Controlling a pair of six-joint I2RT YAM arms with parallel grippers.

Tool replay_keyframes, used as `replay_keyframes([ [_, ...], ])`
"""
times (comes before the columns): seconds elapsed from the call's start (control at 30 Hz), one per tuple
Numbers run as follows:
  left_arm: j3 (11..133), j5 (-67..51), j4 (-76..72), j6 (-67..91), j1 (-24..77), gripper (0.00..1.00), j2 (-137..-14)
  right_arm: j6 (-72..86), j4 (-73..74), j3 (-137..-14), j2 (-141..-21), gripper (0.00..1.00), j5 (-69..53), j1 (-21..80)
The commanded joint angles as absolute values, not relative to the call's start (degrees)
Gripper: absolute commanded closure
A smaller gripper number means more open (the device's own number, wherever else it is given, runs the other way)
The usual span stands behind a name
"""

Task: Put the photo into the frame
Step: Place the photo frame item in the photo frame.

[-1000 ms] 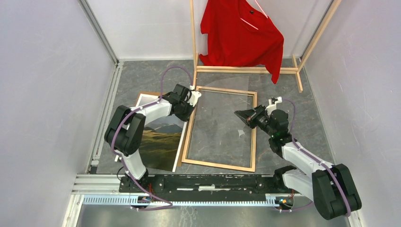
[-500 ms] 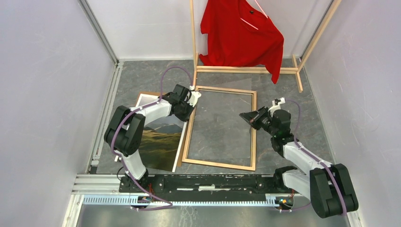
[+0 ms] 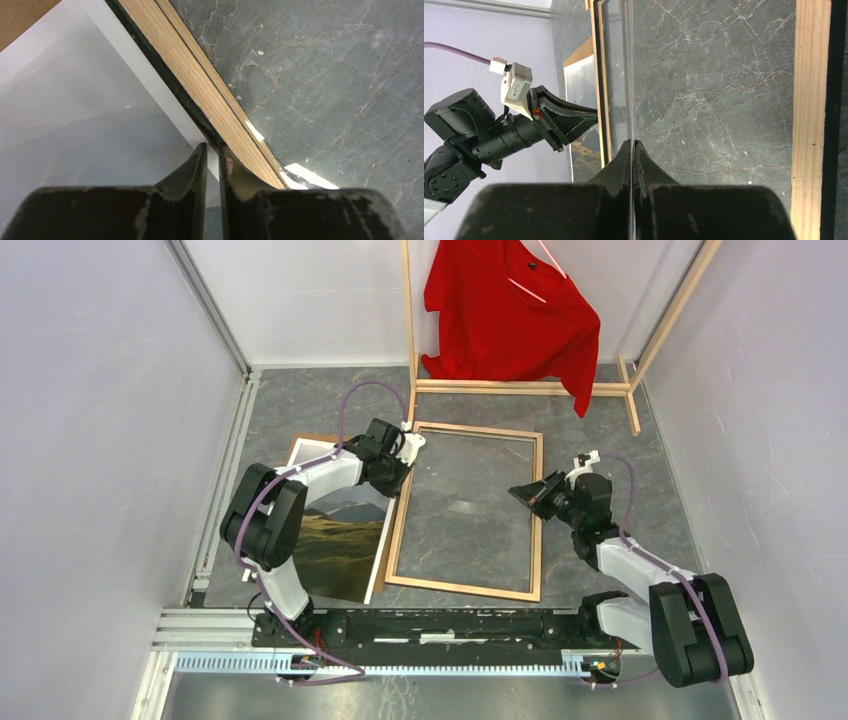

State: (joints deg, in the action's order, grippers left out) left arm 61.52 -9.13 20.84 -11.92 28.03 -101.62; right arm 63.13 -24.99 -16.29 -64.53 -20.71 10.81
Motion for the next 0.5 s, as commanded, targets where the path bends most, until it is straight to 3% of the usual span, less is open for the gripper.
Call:
replay_keyframes([
  [0.0,60.9,-12.3,21.9,-14.5,28.9,0.79,-100.9,62.1,-28.5,-16.2,-65.6,1.00,-23.9,11.6],
  [0.07,60.9,-12.2,21.9,-14.5,28.8,0.79,-100.8,60.7,-27.1,-17.2,-66.2,0.95,-24.0,11.8],
  [0.23,61.0,-12.2,21.9,-14.4,28.9,0.79,-100.7,52.8,-17.7,-22.9,-67.9,0.50,-22.4,12.8],
  [0.3,60.9,-12.1,21.8,-14.4,28.8,0.79,-100.7,49.6,-14.2,-25.5,-68.8,0.39,-21.6,13.6],
  [0.47,60.7,-11.7,21.9,-14.6,28.8,0.79,-100.5,44.3,-8.6,-29.2,-70.2,0.25,-18.8,15.5],
])
